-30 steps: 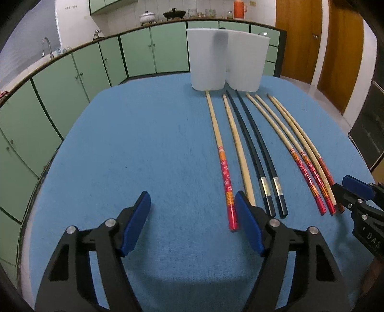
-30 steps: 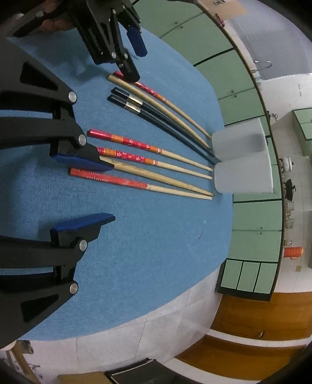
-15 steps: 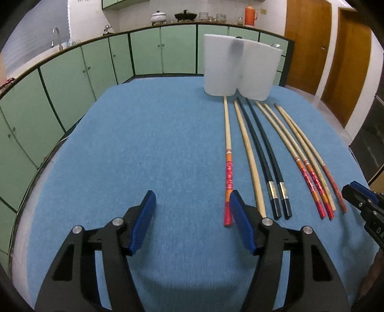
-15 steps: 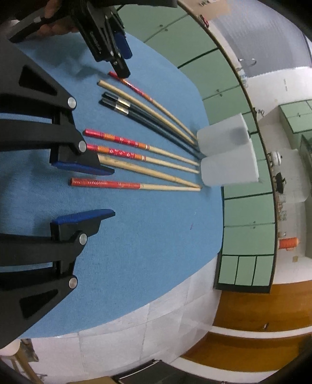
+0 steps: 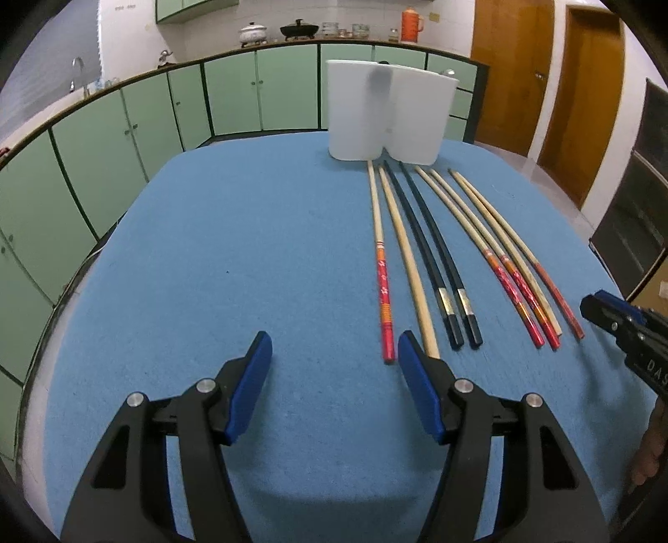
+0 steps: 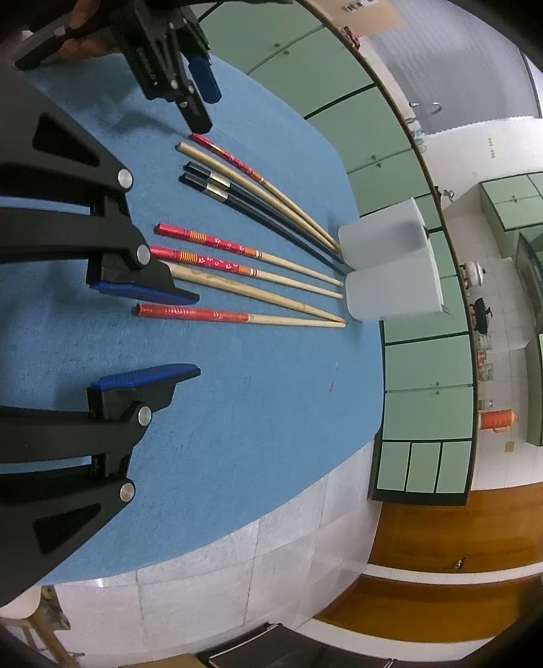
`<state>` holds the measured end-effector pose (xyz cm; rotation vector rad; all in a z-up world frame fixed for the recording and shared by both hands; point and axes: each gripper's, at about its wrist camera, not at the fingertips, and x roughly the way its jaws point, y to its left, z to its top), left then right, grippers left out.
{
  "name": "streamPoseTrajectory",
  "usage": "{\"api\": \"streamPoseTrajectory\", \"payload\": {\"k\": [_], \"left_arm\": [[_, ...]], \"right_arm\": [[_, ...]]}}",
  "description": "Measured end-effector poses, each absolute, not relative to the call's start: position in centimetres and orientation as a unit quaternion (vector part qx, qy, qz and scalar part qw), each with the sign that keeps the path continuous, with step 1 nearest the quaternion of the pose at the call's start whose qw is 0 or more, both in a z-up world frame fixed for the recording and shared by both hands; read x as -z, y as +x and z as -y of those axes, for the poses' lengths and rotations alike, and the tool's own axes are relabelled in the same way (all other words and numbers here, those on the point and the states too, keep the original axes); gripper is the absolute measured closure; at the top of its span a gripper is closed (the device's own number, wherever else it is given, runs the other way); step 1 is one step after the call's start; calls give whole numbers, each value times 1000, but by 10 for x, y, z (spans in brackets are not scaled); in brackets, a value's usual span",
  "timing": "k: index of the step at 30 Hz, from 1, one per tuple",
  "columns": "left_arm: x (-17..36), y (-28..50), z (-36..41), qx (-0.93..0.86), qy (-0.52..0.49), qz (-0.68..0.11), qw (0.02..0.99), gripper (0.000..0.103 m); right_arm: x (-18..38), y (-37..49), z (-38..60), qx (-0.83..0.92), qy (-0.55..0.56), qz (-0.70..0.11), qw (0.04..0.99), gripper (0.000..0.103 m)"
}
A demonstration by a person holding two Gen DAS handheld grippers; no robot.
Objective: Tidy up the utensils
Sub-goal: 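Grasp a red-patterned chopstick with the left tool while the right tool grasps another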
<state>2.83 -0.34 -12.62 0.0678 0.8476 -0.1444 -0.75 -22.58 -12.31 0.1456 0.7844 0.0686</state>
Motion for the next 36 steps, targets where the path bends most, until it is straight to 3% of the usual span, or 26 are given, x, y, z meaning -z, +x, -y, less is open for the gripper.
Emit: {"api": "streamPoseTrajectory", "payload": {"k": [12, 23, 32, 34, 36], "left_arm": [[134, 31, 17, 77, 57, -429, 898, 62], [134, 30, 18, 77, 56, -429, 898, 66], [133, 30, 24, 80, 66, -427, 898, 82], [133, 29, 24, 82, 68, -426, 898, 96], [133, 29, 26, 83, 68, -427, 898, 98]], "right_arm": [[120, -15, 223, -40, 67, -376, 923, 74], [133, -11, 218, -47, 58, -402, 912, 74], [135, -6, 212, -40, 42, -412, 909, 77], [136, -6, 212, -37, 45, -412, 909, 84], [136, -6, 213, -38, 49, -412, 909, 85]]}}
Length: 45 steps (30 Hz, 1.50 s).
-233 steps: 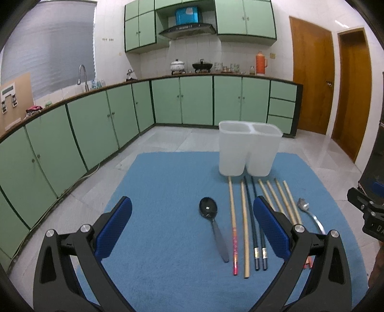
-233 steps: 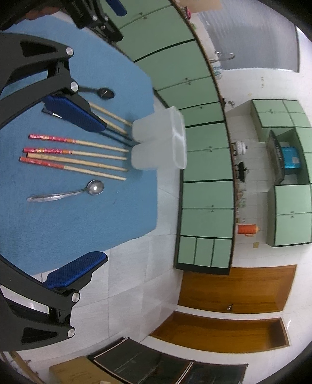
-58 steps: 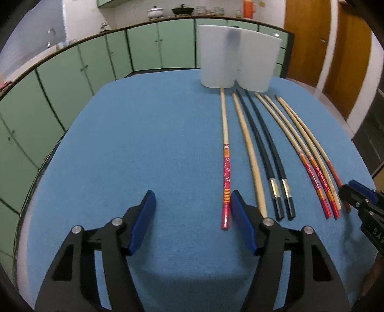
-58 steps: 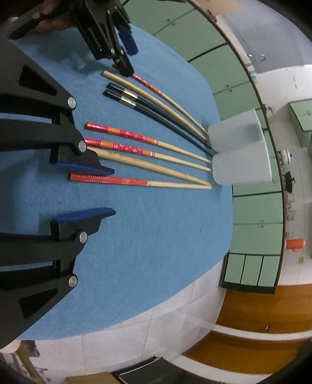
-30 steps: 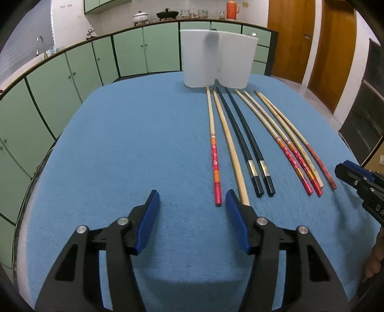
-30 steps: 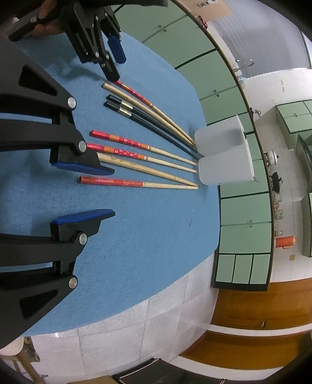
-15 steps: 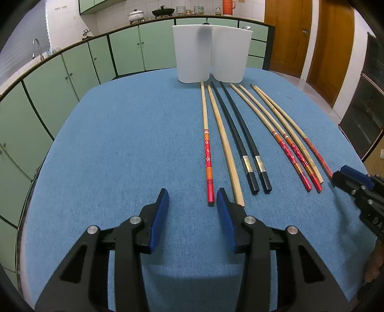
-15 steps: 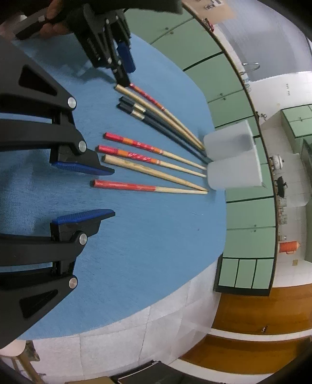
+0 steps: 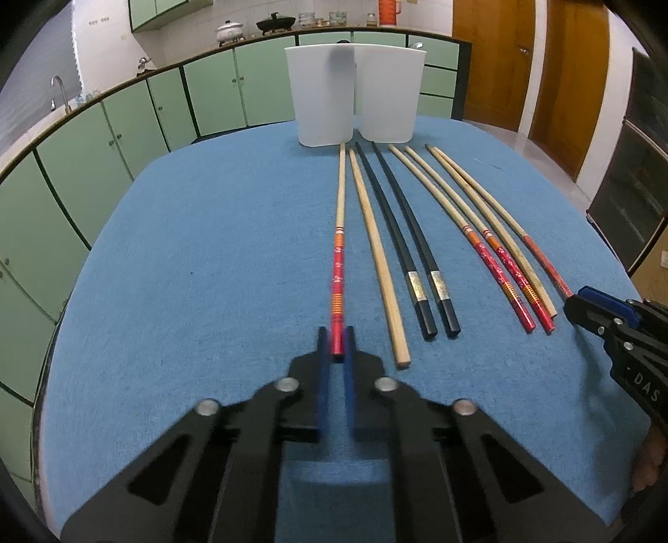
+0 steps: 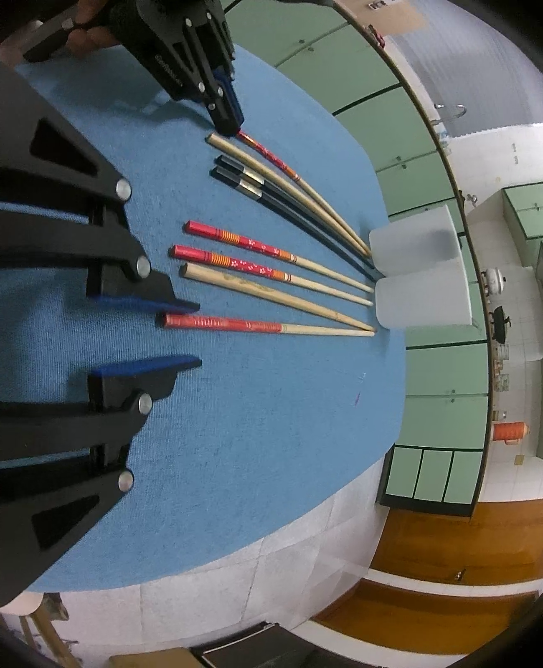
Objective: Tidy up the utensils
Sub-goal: 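Grasp a red-patterned chopstick with the left tool while the right tool grasps another, then lift both chopsticks, lower them into the white holder and open both tools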
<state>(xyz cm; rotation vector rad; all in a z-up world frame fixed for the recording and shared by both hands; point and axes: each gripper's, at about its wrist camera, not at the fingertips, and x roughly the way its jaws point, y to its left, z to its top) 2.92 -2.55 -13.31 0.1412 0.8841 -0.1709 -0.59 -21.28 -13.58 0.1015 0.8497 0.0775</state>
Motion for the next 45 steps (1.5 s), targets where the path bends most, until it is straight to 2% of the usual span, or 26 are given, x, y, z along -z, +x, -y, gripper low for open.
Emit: {"api": "streamPoseTrajectory", "payload": {"k": [8, 9, 10, 16, 28, 37, 45], "left_arm": [[134, 30, 23, 83, 68, -427, 898, 98], [134, 30, 23, 84, 66, -427, 898, 98], [134, 30, 22, 85, 64, -427, 898, 98], [127, 30, 19, 85, 52, -422, 901, 98], [74, 21, 19, 85, 53, -356, 929, 98], [103, 25, 19, 82, 52, -388, 916, 98], [119, 29, 20, 79, 53, -407, 909, 98]], "right_arm": [[136, -8, 210, -36, 42, -411, 910, 85], [136, -8, 210, -35, 40, -410, 910, 88], [135, -7, 210, -36, 40, -412, 910, 97], [121, -7, 218, -41, 53, -400, 914, 97], [79, -15, 226, -50, 60, -357, 931, 97], [128, -2, 228, -41, 68, -413, 907, 97], [136, 5, 231, -43, 69, -423, 902, 94]]}}
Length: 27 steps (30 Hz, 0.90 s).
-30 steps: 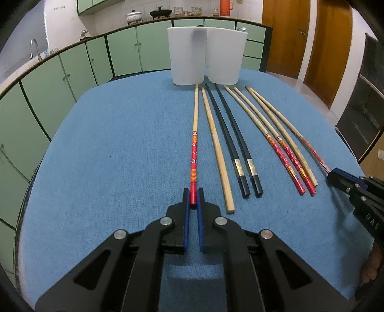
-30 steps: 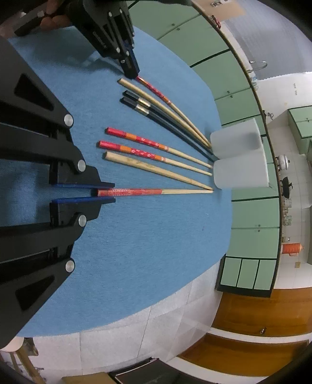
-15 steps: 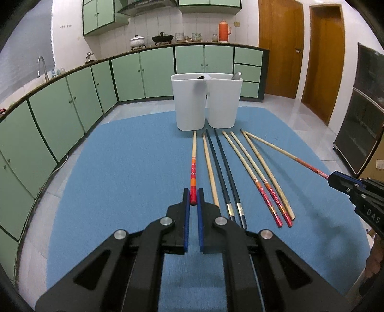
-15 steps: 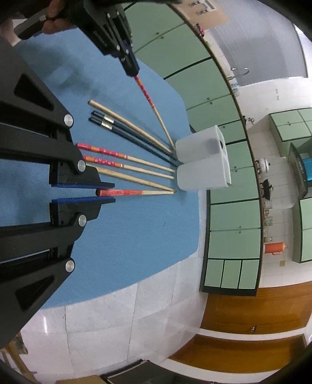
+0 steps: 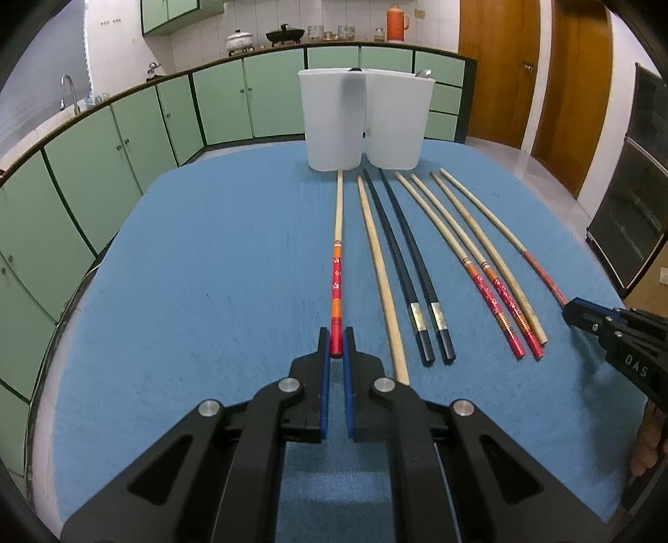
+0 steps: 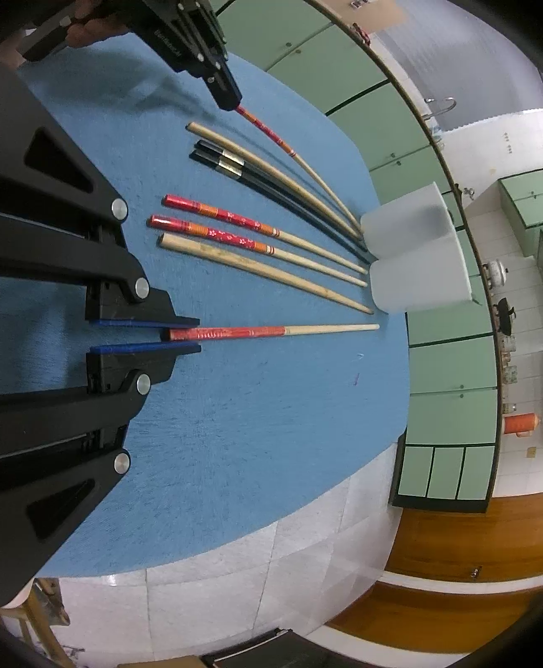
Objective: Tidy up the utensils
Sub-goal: 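Lift both chopsticks, lower them into the white holder and open both tools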
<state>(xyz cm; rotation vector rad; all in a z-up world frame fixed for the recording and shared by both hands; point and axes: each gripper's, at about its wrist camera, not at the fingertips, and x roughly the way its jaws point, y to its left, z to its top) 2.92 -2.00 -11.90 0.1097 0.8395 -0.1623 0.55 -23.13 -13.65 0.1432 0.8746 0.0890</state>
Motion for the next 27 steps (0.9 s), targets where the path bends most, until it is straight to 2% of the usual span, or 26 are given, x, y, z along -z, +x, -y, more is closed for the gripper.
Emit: {"api": "streamPoseTrajectory", "payload": {"k": [5, 9, 11, 13, 19, 27], "left_arm": [[121, 31, 19, 79, 52, -411, 907, 98], [122, 33, 17, 80, 51, -413, 906, 98], [122, 33, 17, 80, 50, -413, 906, 98], [122, 32, 17, 80, 51, -412, 906, 98], [105, 26, 14, 77, 53, -388, 917, 98], [36, 16, 6, 75, 50, -312, 946, 98]], "right_arm": [[137, 2, 227, -46, 61, -421, 904, 86], [137, 1, 224, -40, 50, -421, 905, 85], [137, 2, 223, -34, 47, -421, 905, 88], [137, 2, 224, -29, 54, -421, 905, 97], [116, -2, 228, -34, 61, -396, 916, 97], [41, -12, 238, -41, 43, -326, 944, 97]]}}
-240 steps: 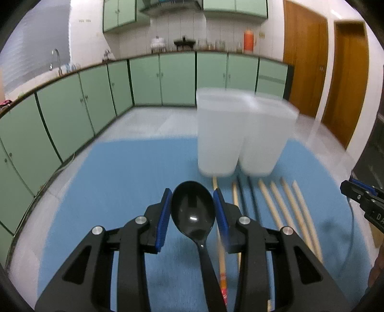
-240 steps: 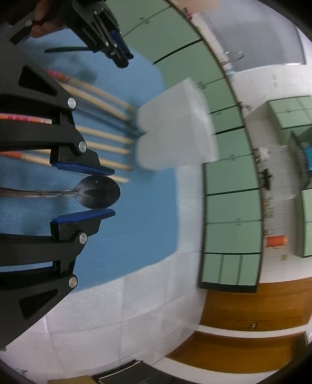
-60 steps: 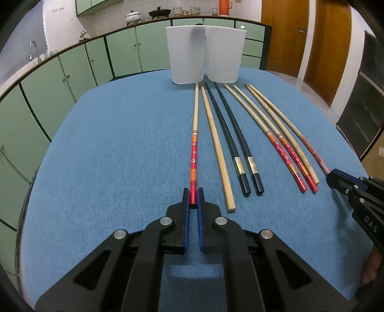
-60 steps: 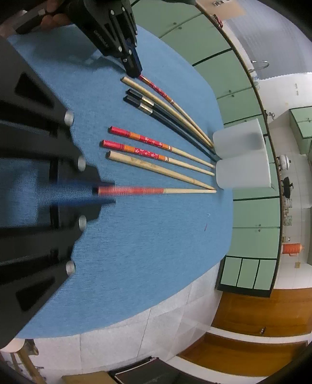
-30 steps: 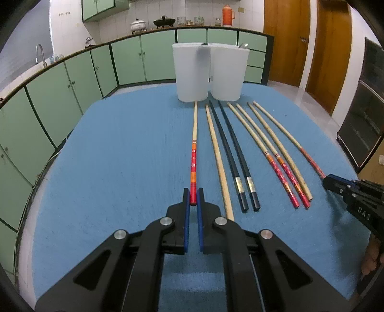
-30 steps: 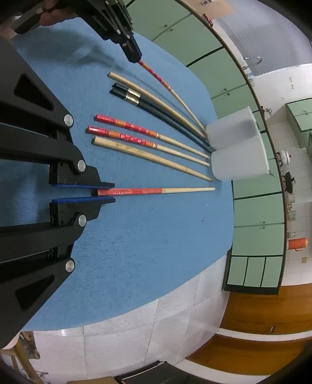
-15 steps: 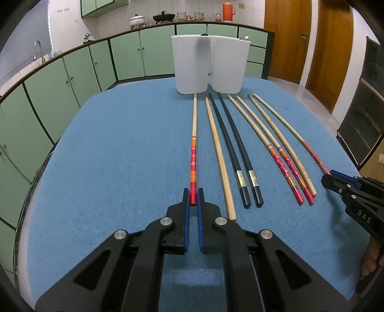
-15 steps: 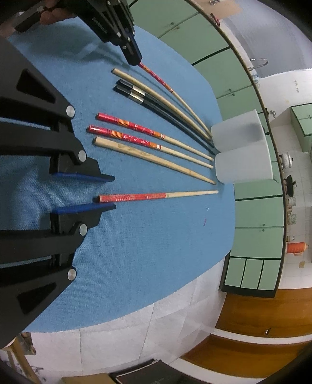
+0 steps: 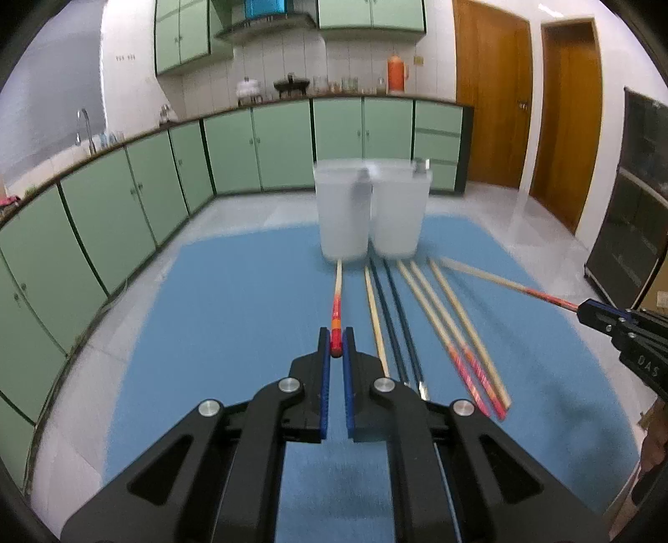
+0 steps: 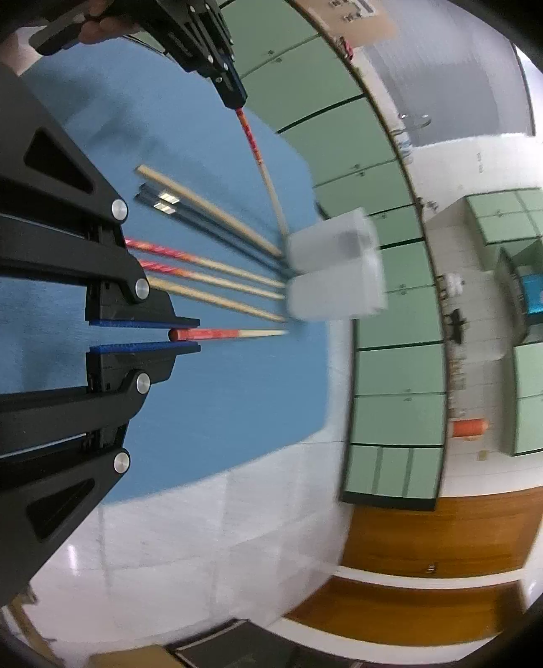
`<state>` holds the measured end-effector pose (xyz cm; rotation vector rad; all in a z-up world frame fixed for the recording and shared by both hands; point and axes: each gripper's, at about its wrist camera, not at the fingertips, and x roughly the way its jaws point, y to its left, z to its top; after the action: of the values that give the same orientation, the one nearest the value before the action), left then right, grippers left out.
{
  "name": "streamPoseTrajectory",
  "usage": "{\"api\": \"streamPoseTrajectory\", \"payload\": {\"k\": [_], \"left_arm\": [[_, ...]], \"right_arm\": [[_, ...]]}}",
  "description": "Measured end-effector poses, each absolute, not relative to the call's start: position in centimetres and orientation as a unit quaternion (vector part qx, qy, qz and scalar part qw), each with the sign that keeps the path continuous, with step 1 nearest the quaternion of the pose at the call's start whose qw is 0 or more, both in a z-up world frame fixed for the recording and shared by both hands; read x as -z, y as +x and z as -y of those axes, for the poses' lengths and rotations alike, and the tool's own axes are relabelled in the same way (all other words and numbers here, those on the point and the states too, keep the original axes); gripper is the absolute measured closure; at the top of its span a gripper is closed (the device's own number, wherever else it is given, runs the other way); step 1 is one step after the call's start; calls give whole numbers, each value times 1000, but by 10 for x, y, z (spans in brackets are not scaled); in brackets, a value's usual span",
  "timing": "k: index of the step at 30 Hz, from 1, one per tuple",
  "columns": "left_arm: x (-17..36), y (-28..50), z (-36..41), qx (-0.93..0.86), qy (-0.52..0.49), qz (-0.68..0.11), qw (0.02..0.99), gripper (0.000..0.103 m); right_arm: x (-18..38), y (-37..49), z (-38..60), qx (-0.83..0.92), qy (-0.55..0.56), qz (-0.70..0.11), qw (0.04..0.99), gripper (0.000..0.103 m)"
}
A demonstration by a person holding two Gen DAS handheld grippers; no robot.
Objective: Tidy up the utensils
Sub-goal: 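Lift both chopsticks, lower them into the white holder and open both tools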
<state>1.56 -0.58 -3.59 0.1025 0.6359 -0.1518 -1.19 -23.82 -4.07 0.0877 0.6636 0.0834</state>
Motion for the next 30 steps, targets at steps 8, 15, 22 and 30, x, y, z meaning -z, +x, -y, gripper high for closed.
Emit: {"api": "streamPoseTrajectory", "payload": {"k": [8, 15, 22, 30], "left_arm": [[-33, 15, 2, 78, 35, -244, 966, 98], [-62, 29, 4, 90, 20, -223, 970, 98], [-81, 37, 1, 101, 2, -211, 972, 98], [-112, 36, -12, 108, -22, -176, 978, 98]], "right_arm": [[-21, -3, 243, -44, 33, -269, 962, 97], [-49, 14, 239, -58, 31, -255, 965, 97], [-72, 26, 235, -78, 29, -238, 968, 97], [-101, 28, 244, -94, 43, -206, 973, 97]]}}
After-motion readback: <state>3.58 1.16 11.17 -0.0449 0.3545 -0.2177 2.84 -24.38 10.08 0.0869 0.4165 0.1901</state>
